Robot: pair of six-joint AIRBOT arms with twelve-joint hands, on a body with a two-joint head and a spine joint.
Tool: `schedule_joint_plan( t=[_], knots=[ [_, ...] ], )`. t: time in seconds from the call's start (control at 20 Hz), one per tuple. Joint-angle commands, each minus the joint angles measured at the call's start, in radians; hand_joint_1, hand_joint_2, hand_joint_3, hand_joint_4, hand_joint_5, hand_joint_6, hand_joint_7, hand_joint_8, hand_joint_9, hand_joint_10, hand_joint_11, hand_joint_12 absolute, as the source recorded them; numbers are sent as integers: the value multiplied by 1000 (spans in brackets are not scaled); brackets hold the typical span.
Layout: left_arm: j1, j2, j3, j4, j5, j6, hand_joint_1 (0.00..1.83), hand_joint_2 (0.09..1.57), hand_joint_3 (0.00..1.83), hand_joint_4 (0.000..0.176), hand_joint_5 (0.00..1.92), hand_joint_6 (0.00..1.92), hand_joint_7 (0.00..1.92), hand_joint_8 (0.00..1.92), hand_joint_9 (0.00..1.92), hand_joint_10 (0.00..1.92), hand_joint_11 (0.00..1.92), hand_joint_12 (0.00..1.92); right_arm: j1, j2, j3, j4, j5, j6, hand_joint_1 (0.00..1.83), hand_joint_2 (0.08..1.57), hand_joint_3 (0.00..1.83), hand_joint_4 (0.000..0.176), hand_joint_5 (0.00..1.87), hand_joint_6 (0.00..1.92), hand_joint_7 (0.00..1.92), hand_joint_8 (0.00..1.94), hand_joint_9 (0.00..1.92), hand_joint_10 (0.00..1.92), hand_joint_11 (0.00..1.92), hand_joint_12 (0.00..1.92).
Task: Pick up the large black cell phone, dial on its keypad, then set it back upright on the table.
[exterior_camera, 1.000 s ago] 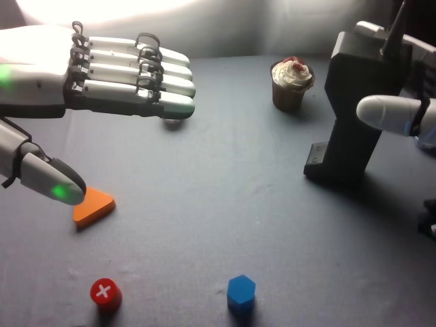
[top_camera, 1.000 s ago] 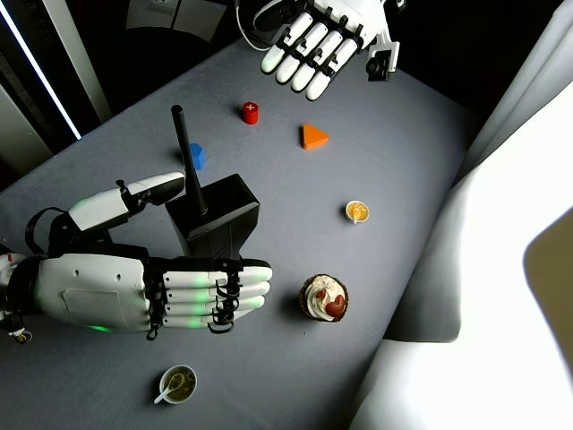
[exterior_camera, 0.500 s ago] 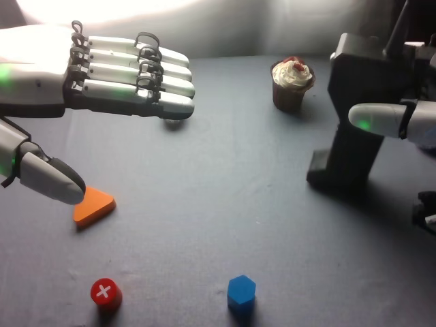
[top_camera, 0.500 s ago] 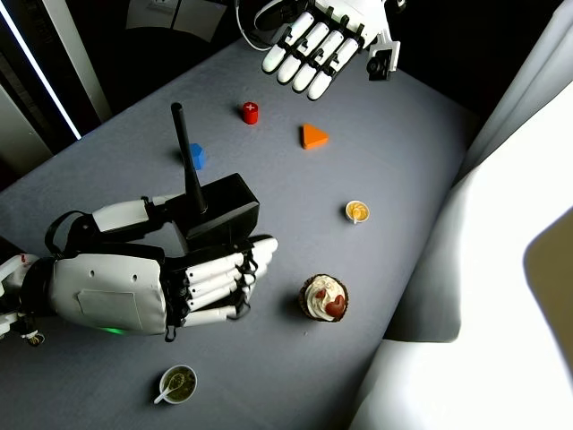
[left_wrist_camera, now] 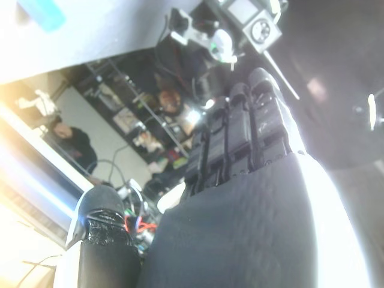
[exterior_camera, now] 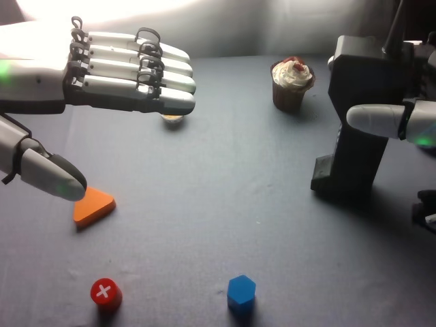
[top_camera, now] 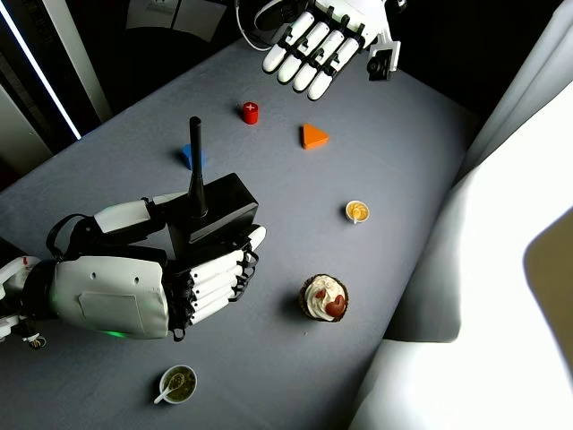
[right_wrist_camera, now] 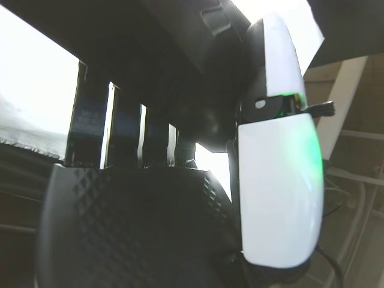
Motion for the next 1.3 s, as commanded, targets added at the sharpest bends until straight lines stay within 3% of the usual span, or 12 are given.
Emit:
schedule_joint_plan(
  t=[0.0, 0.15, 0.35, 0.65, 0.75, 0.8, 0.85, 0.95, 1.0, 1.1, 1.15, 1.25],
  knots=[
    [-30, -1, 1, -105, -62, -8, 0, 1160, 1, 0, 65, 1, 90, 2, 78, 2, 0, 225, 14, 16, 10, 3, 129, 13, 1370, 1142, 0, 0, 941, 840, 864, 1158, 889, 1377, 893, 1228],
    [-36, -3, 3, -104, -62, -12, 0, 1163, 1, 0, 64, 0, 85, 0, 79, 2, 0, 199, 22, 24, 30, -52, 156, 44, 1268, 1119, 0, 0, 1045, 737, 930, 1193, 905, 1230, 853, 1356],
    [-42, -7, 4, -109, -45, -26, 0, 1160, 0, 0, 55, 0, 77, 0, 69, 1, 0, 178, 41, 31, 50, -91, 200, 81, 1365, 1152, 1, 0, 944, 836, 840, 1183, 855, 1432, 849, 1358],
    [-44, -11, -16, -144, -37, -36, 0, 1168, 2, 0, 90, 7, 89, 3, 59, 1, 0, 176, 68, 38, 67, -91, 269, 129, 1242, 1139, 1, 0, 1000, 791, 908, 1303, 913, 1163, 864, 1337],
    [-44, -11, -17, -152, -30, -29, 95, 1197, 6, 0, 87, 2, 83, 0, 68, 3, 0, 233, 69, 41, 68, -91, 285, 146, 1358, 1161, 4, 0, 882, 921, 813, 1264, 877, 1378, 893, 1240],
    [-43, -11, -23, -151, -26, -28, 221, 1218, 2, 0, 117, 2, 106, 0, 136, 7, 0, 351, 69, 44, 66, -91, 299, 163, 1363, 1159, 0, 0, 901, 899, 810, 1248, 877, 1387, 901, 1245],
    [-42, -11, -26, -151, -22, -28, 411, 1212, 4, 9, 140, 4, 144, 5, 269, 11, 0, 818, 69, 46, 63, -91, 307, 175, 1364, 1158, 0, 0, 906, 881, 811, 1254, 882, 1382, 917, 1222],
    [-40, -11, -29, -151, -13, -26, 609, 1206, 0, 43, 158, 1, 313, 21, 575, 113, 148, 1288, 69, 53, 54, -95, 315, 194, 1368, 1149, 0, 0, 905, 869, 841, 1214, 905, 1350, 925, 1172],
    [-38, -11, -26, -152, -22, -26, 703, 1346, 11, 64, 173, 4, 493, 22, 711, 387, 304, 1396, 68, 59, 49, -102, 316, 211, 1363, 1162, 2, 0, 867, 923, 824, 1249, 876, 1389, 896, 1199],
    [-36, -10, -26, -164, -24, -35, 1001, 1338, 0, 88, 186, 0, 773, 46, 677, 1012, 354, 1605, 64, 63, 46, -120, 329, 241, 1367, 1152, 0, 0, 901, 895, 835, 1199, 896, 1373, 928, 1238],
    [-36, -11, -26, -170, -22, -40, 1230, 1276, 7, 115, 152, 0, 698, 1176, 683, 1429, 316, 1747, 63, 63, 48, -130, 337, 261, 1365, 1158, 1, 0, 897, 892, 826, 1222, 876, 1405, 905, 1267],
    [-30, -11, -13, -212, -10, -48, 1271, 1295, 5, 107, 44, 8, 633, 1561, 624, 1864, 506, 1910, 62, 66, 51, -149, 345, 297, 1366, 1157, 0, 0, 910, 852, 832, 1220, 870, 1417, 910, 1266]
  ],
)
